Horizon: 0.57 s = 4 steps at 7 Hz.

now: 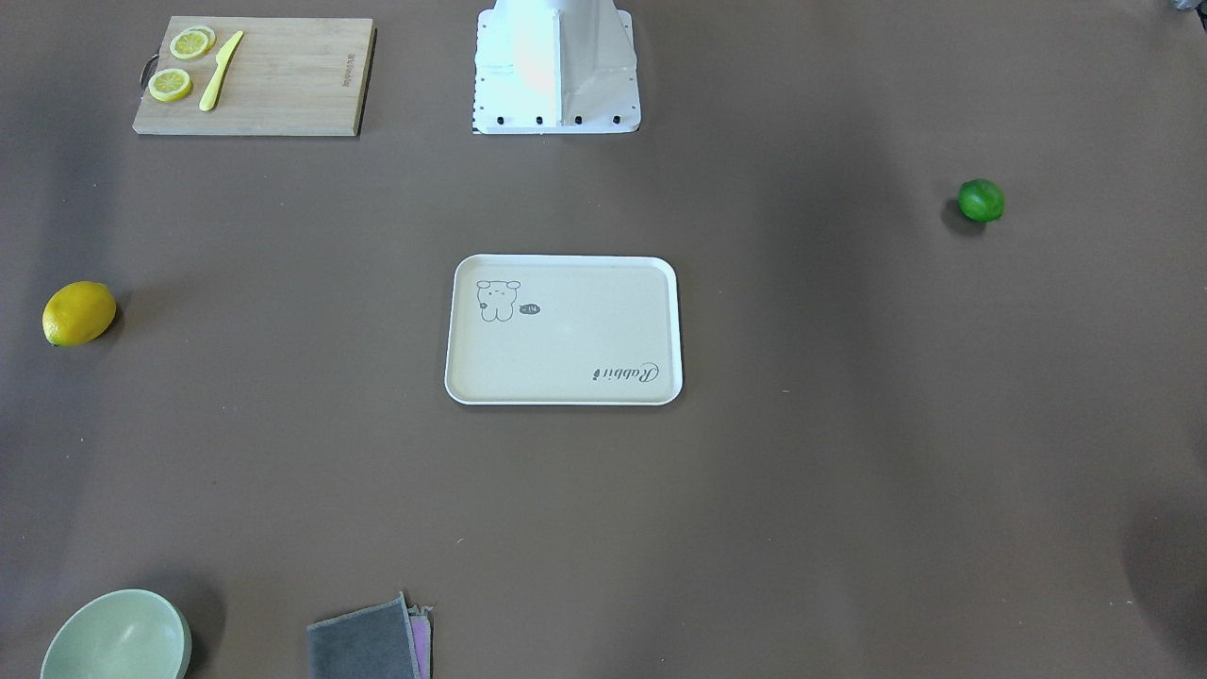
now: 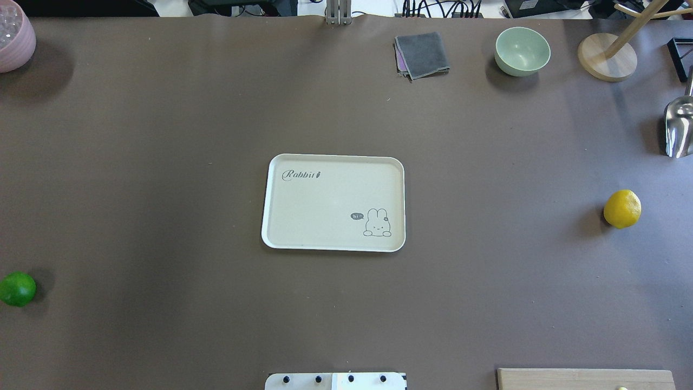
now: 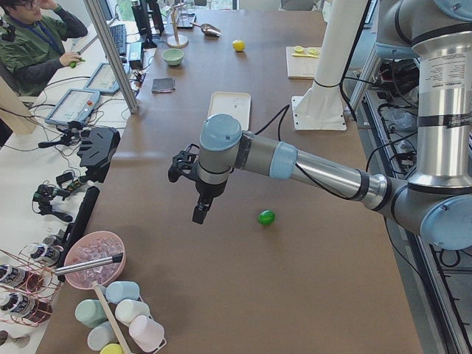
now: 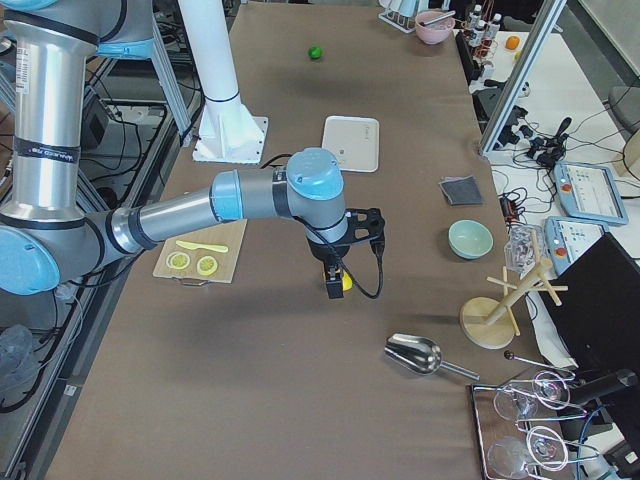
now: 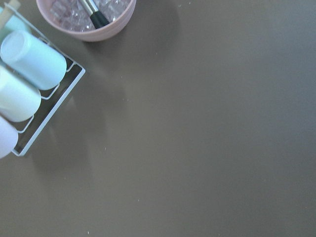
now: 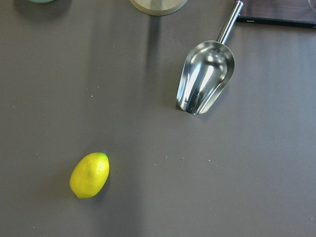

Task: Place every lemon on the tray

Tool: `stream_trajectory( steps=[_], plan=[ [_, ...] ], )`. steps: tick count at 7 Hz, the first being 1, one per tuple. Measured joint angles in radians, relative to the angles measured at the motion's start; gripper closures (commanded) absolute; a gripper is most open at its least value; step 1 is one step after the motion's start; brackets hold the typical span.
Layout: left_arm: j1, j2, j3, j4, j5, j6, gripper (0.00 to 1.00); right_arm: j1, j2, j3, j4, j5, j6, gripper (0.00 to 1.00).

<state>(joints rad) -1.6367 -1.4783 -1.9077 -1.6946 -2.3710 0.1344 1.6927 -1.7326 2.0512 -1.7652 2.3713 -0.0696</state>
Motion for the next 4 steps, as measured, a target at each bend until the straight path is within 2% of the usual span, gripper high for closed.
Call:
stream_trajectory(
  steps=[2, 4],
  plan=[
    [-0.001, 0.017, 0.055, -0.164, -0.068, -0.013, 0.02, 0.033, -0.018, 0.000, 0.073, 0.028, -0.001, 0.00],
    [0.007, 0.055, 0.067, -0.230, -0.088, -0.067, 0.02, 0.028, -0.044, -0.002, 0.155, 0.035, 0.029, 0.00]
  ],
)
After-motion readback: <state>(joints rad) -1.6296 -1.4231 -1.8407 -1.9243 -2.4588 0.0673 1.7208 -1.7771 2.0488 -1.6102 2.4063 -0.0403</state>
